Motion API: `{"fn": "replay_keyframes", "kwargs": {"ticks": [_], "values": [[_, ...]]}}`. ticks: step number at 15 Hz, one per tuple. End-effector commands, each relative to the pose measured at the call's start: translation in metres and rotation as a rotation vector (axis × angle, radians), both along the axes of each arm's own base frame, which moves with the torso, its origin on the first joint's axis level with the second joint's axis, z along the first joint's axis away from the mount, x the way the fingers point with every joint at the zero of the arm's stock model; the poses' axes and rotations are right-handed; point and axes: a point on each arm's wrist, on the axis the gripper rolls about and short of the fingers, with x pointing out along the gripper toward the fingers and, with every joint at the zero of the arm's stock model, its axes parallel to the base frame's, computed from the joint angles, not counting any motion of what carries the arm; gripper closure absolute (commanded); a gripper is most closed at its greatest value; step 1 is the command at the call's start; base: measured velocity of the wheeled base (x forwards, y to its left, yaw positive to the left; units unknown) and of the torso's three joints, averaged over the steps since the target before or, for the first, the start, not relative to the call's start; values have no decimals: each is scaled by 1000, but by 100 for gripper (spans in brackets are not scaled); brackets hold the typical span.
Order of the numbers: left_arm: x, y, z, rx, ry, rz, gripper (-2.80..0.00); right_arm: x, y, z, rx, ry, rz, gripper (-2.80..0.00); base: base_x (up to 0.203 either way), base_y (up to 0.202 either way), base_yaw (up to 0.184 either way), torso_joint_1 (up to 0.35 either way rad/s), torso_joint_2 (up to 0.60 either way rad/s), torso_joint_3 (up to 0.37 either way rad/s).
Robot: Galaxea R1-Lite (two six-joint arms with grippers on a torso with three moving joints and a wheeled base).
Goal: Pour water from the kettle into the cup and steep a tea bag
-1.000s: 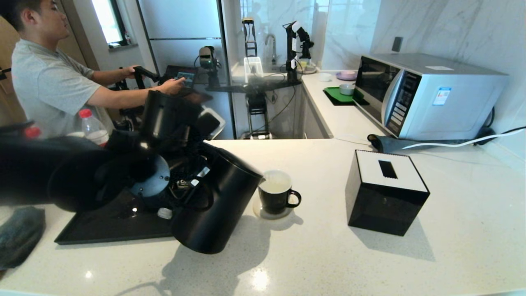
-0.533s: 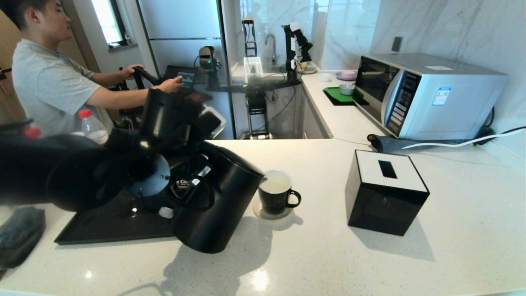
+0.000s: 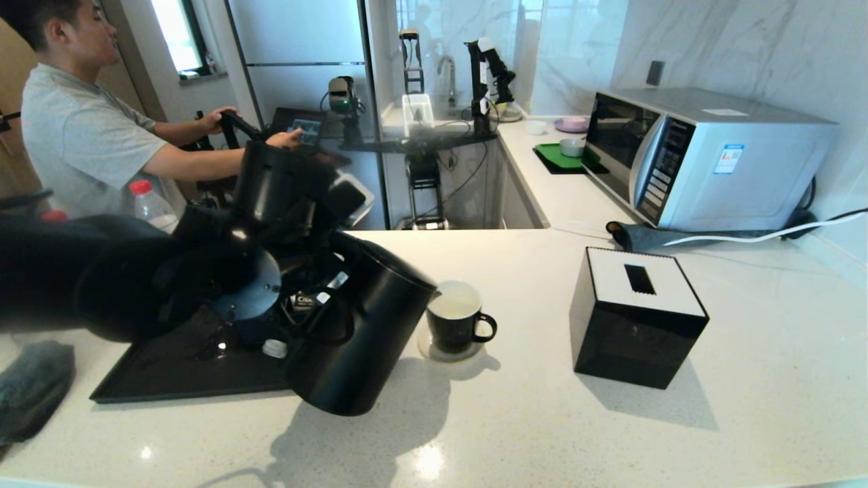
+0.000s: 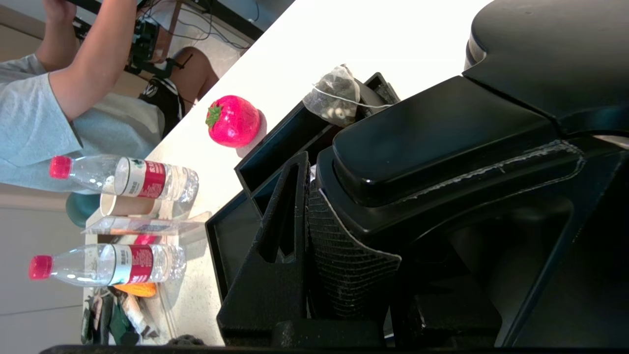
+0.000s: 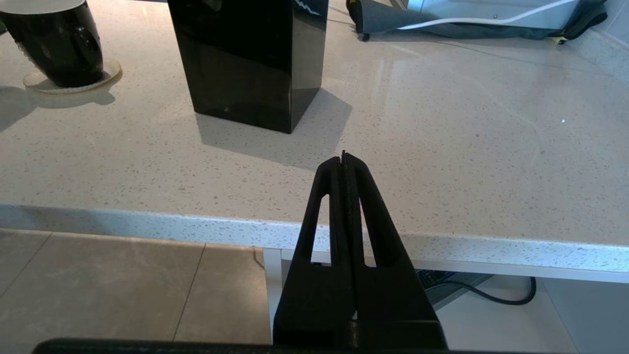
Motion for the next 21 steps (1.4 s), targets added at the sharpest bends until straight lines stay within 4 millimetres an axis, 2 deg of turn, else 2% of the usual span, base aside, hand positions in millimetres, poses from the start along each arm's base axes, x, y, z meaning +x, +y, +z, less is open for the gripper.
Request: {"fn": "replay_keyframes", "kwargs": {"ticks": [1, 12, 21], "values": [[1, -1, -1, 6, 3, 1, 0, 0, 0, 0, 0, 1, 1, 0, 0, 0, 0, 0, 0, 0], [2, -2, -4, 0, 6, 3, 0, 0, 0, 0, 0, 1, 1, 0, 0, 0, 0, 0, 0, 0], [-12, 7, -6, -92, -62, 32, 0, 0, 0, 0, 0, 1, 1, 0, 0, 0, 0, 0, 0, 0]]}}
